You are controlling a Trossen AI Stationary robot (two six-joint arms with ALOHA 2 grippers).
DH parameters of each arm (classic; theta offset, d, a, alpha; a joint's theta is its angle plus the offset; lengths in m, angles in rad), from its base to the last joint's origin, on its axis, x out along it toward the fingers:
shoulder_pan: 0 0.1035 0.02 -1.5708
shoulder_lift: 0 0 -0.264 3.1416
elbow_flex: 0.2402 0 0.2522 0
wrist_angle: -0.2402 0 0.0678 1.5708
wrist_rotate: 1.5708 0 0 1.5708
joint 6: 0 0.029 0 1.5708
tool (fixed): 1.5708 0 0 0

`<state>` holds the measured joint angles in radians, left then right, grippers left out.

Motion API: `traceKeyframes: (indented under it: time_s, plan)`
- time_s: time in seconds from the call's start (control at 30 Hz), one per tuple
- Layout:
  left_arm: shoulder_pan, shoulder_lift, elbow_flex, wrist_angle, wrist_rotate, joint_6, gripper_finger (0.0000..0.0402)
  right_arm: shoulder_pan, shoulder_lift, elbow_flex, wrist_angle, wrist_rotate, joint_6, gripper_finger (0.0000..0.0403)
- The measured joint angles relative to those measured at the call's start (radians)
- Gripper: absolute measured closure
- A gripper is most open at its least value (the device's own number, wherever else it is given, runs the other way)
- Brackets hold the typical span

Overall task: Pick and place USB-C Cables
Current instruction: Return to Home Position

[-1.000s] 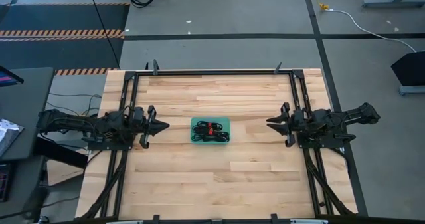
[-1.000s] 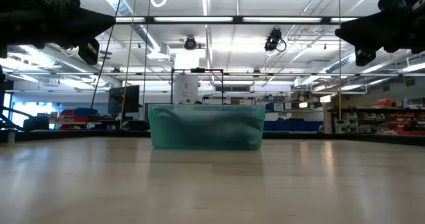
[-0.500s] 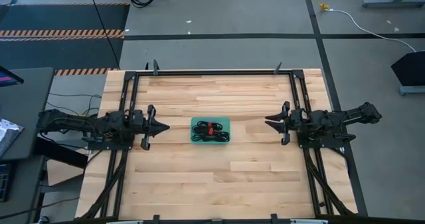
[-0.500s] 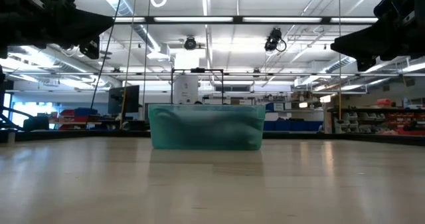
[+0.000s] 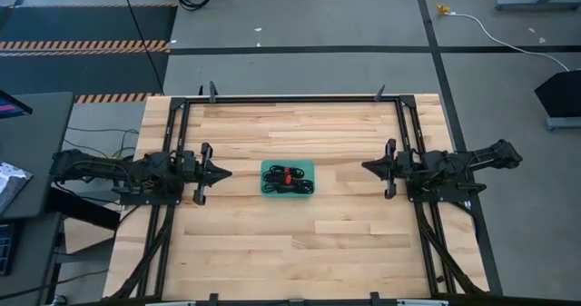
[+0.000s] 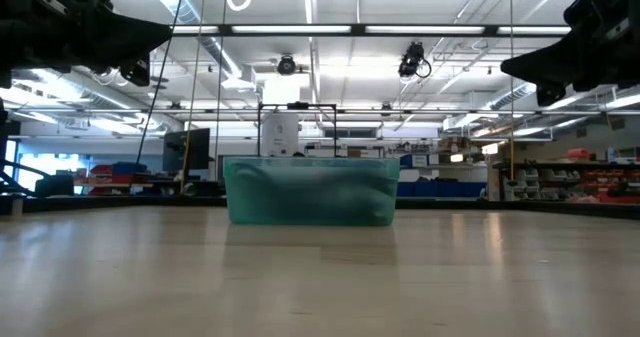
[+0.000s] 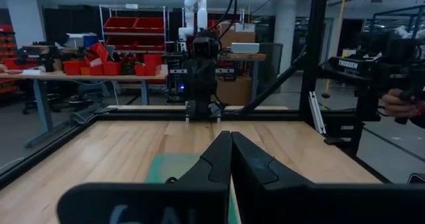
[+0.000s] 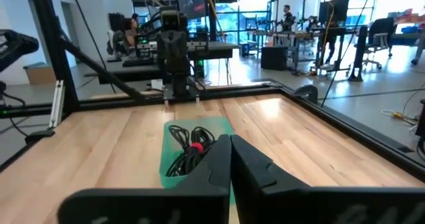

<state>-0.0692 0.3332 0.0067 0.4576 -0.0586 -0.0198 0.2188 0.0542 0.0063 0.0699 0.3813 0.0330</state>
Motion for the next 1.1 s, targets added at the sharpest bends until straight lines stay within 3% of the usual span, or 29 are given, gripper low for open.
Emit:
traceKeyframes:
  time_s: [0.47, 1.1]
  plan:
    - [0.0, 0.0, 0.0, -0.001, 0.0, -0.003, 0.039, 0.0, 0.125, 0.0, 0.005, 0.015, 0.051, 0.0401]
    - [0.0, 0.0, 0.0, -0.002, 0.0, -0.003, 0.039, 0.0, 0.128, 0.0, 0.013, 0.018, 0.053, 0.0377]
